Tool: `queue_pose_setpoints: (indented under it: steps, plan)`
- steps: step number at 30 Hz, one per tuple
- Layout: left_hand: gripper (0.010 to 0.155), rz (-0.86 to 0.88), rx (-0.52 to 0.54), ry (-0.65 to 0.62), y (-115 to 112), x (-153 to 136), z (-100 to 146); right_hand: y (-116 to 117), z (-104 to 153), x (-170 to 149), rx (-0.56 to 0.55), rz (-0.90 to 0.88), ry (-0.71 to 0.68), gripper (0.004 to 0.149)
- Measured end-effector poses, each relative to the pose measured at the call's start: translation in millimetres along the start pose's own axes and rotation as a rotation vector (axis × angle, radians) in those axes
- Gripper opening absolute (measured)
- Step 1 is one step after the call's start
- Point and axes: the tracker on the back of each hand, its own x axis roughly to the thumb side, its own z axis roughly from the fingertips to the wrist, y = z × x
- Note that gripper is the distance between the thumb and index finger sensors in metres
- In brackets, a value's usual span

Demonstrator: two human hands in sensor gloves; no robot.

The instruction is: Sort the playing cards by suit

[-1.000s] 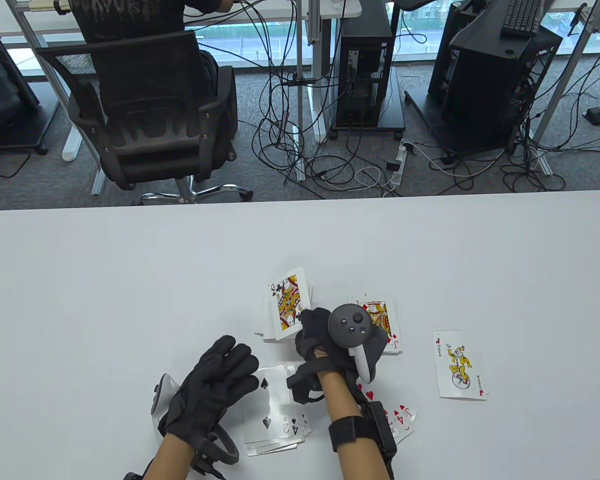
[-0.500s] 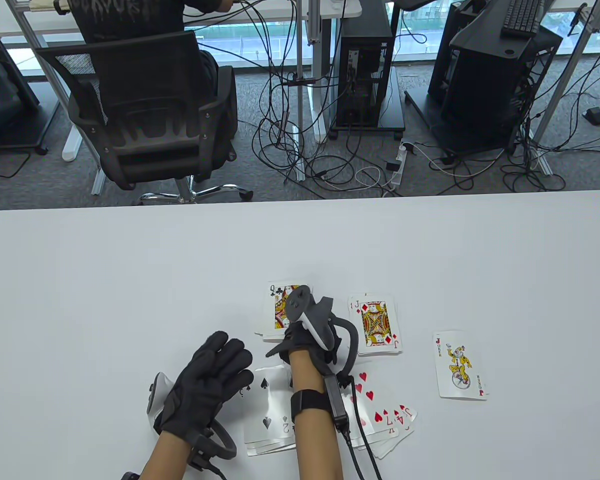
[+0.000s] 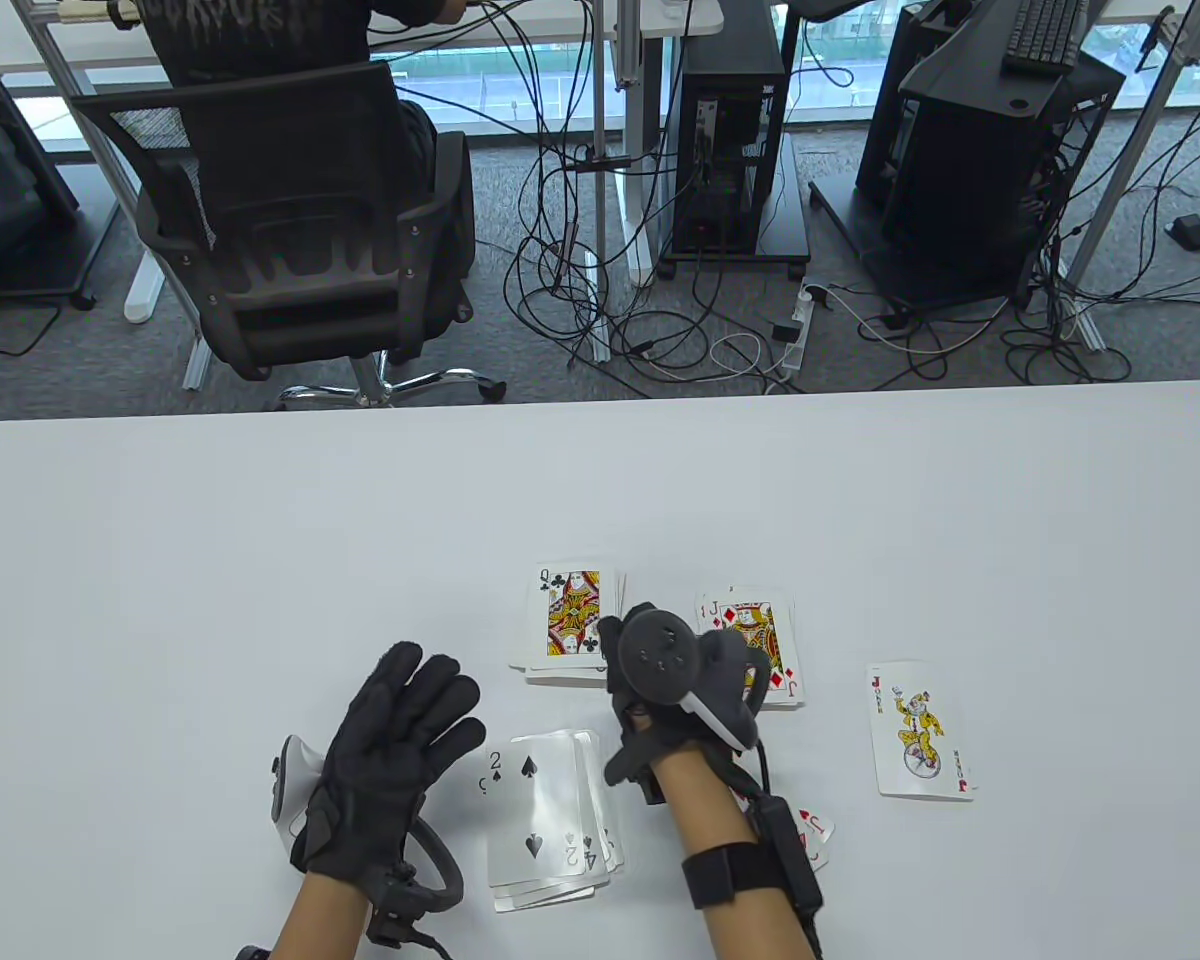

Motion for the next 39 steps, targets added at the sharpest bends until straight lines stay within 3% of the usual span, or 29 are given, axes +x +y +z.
queue_pose_setpoints:
  steps: [4, 8, 12, 17, 19, 22, 25, 29, 39]
  plan:
    - [0.064, -0.126, -0.032, -0.083, -3, 16, 0, -48, 41, -33, -0.188, -0.004, -0.126, 0.053]
    - [0.067, -0.203, -0.011, -0.172, -4, 34, 3, -77, 76, -69, -0.281, 0.033, -0.193, 0.057]
    - [0.069, -0.356, -0.008, -0.276, -10, 65, 10, -86, 100, -102, -0.288, 0.113, -0.194, 0.066]
    - [0.072, -0.694, 0.076, -0.335, -27, 102, 28, -73, 108, -131, -0.137, 0.308, -0.182, 0.078]
    - [0.074, -0.903, 0.146, -0.294, -29, 107, 32, -67, 105, -136, -0.045, 0.329, -0.136, 0.083]
    - [0.076, -1.175, 0.245, -0.163, -23, 105, 31, -62, 105, -148, 0.005, 0.386, -0.094, 0.087]
    - [0.077, -1.307, 0.324, -0.02, -7, 93, 25, -60, 108, -161, 0.027, 0.394, -0.018, 0.09]
    - [0.079, -1.356, 0.353, 0.171, 7, 73, 18, -59, 109, -164, 0.028, 0.392, 0.007, 0.091]
    - [0.078, -1.367, 0.372, 0.198, 12, 66, 16, -62, 111, -164, 0.005, 0.378, 0.025, 0.094]
